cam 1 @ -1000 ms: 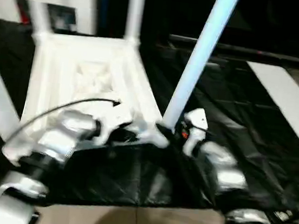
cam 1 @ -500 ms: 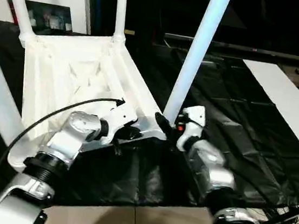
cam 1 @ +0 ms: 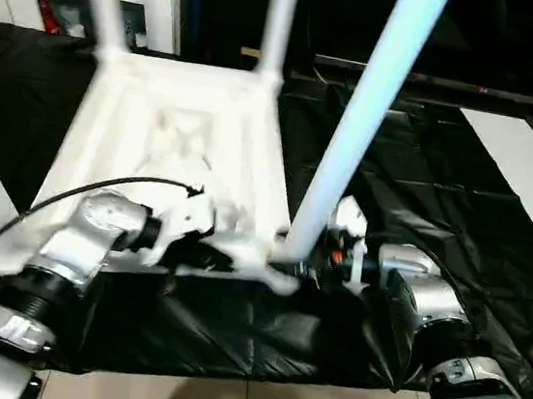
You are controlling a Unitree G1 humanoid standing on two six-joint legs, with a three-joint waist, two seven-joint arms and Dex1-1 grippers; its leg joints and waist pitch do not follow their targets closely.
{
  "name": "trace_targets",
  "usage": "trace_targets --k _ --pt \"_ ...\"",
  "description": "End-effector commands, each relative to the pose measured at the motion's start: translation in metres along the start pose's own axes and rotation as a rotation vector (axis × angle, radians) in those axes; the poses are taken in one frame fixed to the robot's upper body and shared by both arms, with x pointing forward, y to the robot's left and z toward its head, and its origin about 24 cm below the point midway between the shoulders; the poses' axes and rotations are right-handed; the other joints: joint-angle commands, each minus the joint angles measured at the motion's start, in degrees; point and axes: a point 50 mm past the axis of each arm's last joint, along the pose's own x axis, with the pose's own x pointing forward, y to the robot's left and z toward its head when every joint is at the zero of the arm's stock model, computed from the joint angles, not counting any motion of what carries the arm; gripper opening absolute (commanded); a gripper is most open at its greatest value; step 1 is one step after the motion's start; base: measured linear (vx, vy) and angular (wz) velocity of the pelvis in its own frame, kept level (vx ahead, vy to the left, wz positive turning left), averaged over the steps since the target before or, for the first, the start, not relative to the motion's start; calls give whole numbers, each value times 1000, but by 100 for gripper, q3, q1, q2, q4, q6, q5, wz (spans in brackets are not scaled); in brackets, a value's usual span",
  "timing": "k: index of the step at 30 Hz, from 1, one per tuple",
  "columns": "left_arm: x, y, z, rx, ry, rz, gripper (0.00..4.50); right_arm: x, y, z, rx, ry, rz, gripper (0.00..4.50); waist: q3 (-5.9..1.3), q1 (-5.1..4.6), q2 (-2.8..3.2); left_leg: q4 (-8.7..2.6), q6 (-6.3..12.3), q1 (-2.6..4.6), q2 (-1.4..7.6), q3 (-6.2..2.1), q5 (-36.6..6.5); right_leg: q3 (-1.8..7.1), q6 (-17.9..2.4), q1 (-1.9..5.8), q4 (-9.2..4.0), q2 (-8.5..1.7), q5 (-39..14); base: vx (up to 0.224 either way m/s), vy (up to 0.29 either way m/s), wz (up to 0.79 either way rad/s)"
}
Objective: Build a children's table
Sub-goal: Rotate leg to tighten
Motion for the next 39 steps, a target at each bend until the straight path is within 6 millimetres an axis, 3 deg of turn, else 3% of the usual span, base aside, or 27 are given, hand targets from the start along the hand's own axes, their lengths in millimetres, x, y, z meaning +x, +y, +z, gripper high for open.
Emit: trace_targets --k 1,5,17,22,23,27,28,29,30,32,35,39 --pt "7 -6 4 28 -11 -78 0 -4 -1 3 -23 38 41 282 -326 15 88 -303 269 -31 -29 123 -1128 246 -1337 368 -342 -332 -1032 0 0 0" --pt "4 -5 2 32 2 -91 0 -3 1 3 -29 53 80 247 -305 25 48 -310 192 -29 -40 107 -1338 253 -1061 348 -416 -352 -1795 0 0 0" --pt "0 -3 0 20 -4 -95 0 5 8 0 10 21 156 218 -324 14 51 -300 198 -46 -43 109 -1113 251 -1152 357 -363 -329 -1389 0 0 0" --pt "6 4 1 -2 -9 30 0 10 6 -10 44 -36 -29 216 -306 4 59 -313 149 -36 -47 104 -1242 258 -1064 334 -399 -334 -1650 0 0 0" --pt "10 6 3 -11 -13 76 0 13 4 -13 60 -60 -107 215 -296 -4 67 -320 80 -7 -54 95 -1380 263 -975 311 -437 -339 -1906 0 0 0" --pt "17 7 8 -21 -25 134 0 19 1 -17 90 -84 -251 207 -287 -71 57 -340 0 -28 -71 56 -1550 241 -782 320 -481 -340 -2413 0 0 0" --pt "29 8 15 -38 -51 203 0 32 -1 -21 147 -122 -414 206 -284 -82 82 -348 -39 -40 -71 45 -1532 243 -757 326 -478 -347 -2435 0 0 0" --pt "33 8 18 -45 -60 221 0 37 -2 -22 167 -130 -472 202 -271 -125 76 -350 -101 -23 -70 47 -1565 240 -719 295 -504 -344 -2522 0 0 0" --pt "44 8 25 -58 -87 264 0 50 -2 -20 201 -154 -552 202 -282 -166 79 -344 -113 -33 -97 27 -1662 213 -637 312 -522 -346 -2768 0 0 0" --pt "49 7 28 -64 -96 272 0 56 -2 -19 217 -163 -577 201 -290 -208 69 -344 -86 -70 -109 8 -1691 188 -504 334 -557 -345 -2939 0 0 0" --pt "65 3 38 -66 -120 271 0 77 -1 -8 252 -189 -632 201 -271 -243 79 -316 11 -9 -127 18 -1937 182 -449 246 -619 -327 -3148 0 0 0" --pt "73 2 41 -59 -121 268 0 96 2 5 253 -216 -632 200 -262 -301 81 -318 31 10 -140 -11 -2164 150 -369 209 -655 -304 -3258 0 0 0"
